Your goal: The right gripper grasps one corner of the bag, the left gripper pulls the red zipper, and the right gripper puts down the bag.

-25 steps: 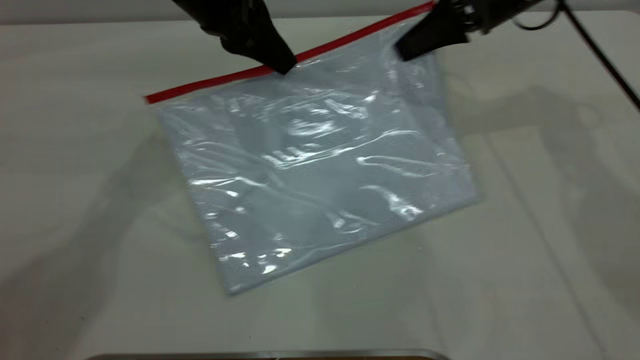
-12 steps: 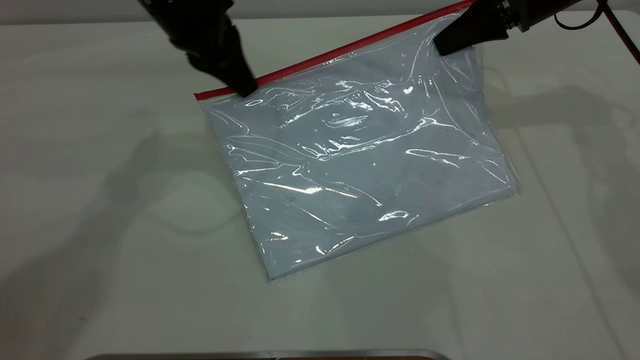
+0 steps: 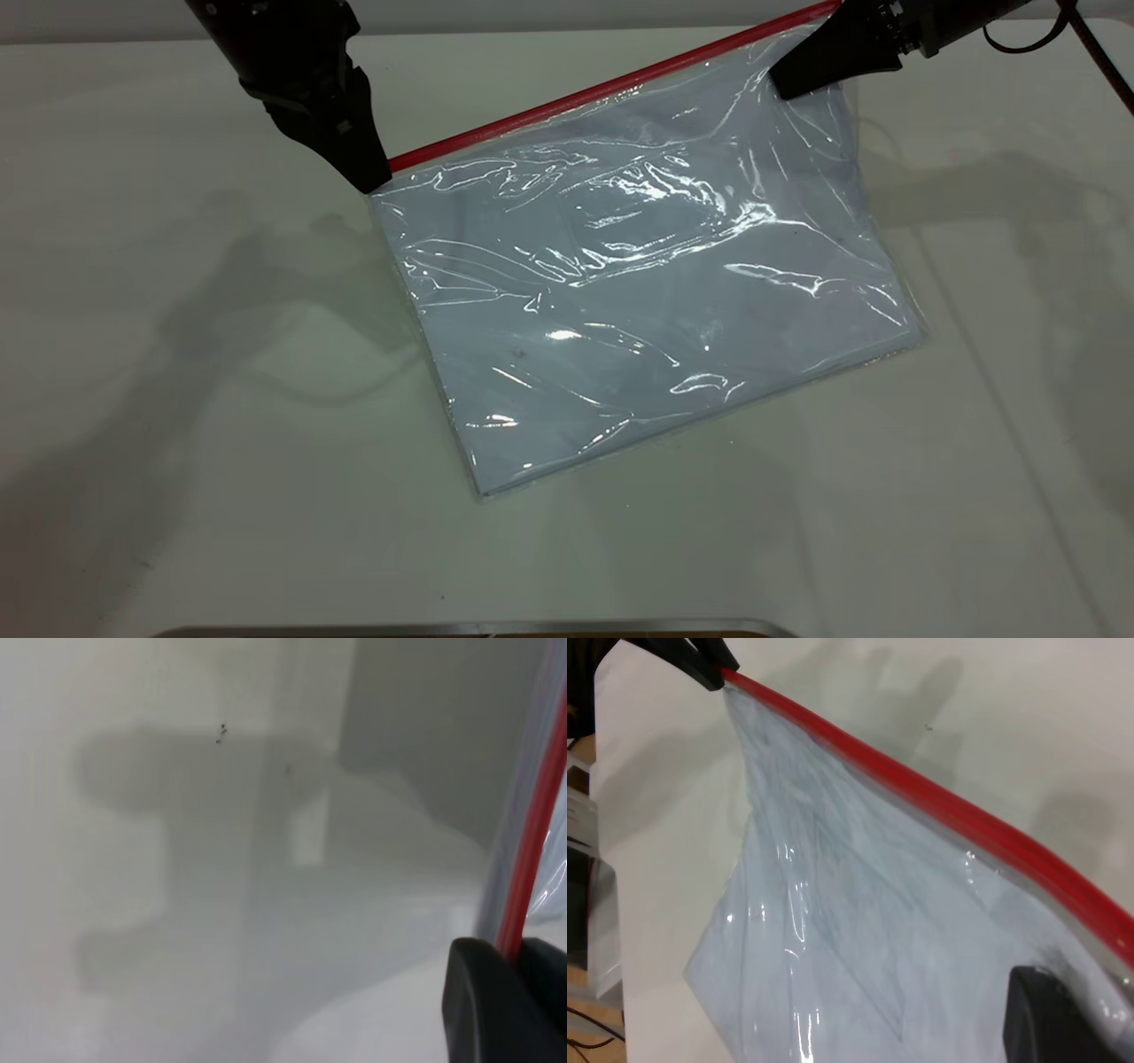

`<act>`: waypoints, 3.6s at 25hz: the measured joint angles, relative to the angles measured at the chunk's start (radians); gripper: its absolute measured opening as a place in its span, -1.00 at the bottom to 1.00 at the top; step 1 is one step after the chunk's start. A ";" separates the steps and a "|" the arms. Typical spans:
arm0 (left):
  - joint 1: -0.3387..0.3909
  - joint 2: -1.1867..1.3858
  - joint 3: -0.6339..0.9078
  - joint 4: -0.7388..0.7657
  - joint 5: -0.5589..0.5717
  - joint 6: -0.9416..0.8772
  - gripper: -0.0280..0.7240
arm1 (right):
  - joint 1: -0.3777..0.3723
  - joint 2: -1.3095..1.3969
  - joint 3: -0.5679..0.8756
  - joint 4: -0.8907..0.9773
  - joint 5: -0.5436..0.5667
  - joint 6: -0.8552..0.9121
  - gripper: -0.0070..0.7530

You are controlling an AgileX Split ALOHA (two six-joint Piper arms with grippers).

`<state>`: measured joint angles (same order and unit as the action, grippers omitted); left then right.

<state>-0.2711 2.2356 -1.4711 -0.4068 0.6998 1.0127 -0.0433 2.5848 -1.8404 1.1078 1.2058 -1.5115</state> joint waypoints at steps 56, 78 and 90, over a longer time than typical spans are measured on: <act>0.009 -1.442 0.405 0.365 0.468 -1.013 0.64 | -0.017 -2.004 0.726 -0.441 0.029 1.013 0.53; 0.009 -1.835 0.886 0.458 0.468 -0.989 0.64 | -0.017 -2.533 1.316 -0.988 -0.024 1.296 0.52; 0.009 -1.835 0.980 0.462 0.426 -0.988 0.64 | -0.017 -2.568 1.359 -1.016 -0.071 1.326 0.49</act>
<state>-0.2618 0.4002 -0.4910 0.0555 1.1255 0.0244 -0.0603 0.0167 -0.4815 0.0914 1.1347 -0.1855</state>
